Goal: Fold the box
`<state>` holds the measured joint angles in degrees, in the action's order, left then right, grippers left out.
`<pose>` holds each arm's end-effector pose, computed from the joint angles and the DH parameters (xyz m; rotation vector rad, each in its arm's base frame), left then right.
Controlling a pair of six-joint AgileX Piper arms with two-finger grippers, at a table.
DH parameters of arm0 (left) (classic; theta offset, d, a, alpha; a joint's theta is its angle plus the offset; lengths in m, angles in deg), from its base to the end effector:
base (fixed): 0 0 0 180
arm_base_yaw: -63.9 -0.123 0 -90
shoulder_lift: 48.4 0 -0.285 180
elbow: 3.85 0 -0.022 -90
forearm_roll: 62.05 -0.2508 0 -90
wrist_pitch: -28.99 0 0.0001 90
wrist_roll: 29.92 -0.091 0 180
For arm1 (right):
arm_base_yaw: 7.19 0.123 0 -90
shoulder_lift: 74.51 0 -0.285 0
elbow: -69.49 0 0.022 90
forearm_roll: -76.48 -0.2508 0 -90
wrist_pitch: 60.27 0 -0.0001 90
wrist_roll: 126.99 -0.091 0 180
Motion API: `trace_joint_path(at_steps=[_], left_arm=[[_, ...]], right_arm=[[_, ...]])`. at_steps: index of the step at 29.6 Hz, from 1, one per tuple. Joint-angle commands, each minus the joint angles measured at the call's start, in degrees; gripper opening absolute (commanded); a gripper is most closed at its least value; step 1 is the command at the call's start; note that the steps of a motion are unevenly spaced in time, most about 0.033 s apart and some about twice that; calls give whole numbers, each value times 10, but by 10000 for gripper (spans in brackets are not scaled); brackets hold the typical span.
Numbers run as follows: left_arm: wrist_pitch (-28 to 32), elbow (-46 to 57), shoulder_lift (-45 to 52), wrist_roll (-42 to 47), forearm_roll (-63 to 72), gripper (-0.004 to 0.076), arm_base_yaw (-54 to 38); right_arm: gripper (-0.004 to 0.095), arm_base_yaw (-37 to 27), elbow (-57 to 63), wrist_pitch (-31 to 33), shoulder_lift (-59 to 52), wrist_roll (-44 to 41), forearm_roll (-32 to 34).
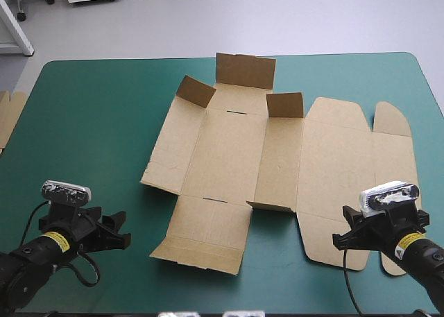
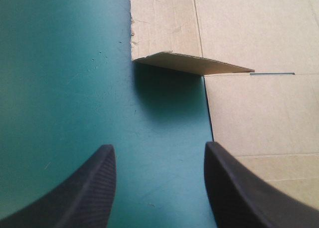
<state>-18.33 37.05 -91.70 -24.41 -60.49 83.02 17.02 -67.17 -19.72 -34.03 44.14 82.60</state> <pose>0.1014 -0.0371 0.3053 0.2627 2.2933 -0.2536 0.0985 0.0374 0.3058 -0.3380 2.1473 0.2094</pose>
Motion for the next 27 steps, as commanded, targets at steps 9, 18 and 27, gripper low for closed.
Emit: trace_joint_path(at_steps=[9,18,27], left_arm=[[30,-19,-3,4,4,386,3],[26,-30,-18,22,7,384,3],[-15,-138,-126,2,2,384,3]], right_arm=[[346,-2,-21,-39,4,3,2],[347,-2,-21,-38,4,-65,27],[366,-2,-23,0,4,-135,85]])
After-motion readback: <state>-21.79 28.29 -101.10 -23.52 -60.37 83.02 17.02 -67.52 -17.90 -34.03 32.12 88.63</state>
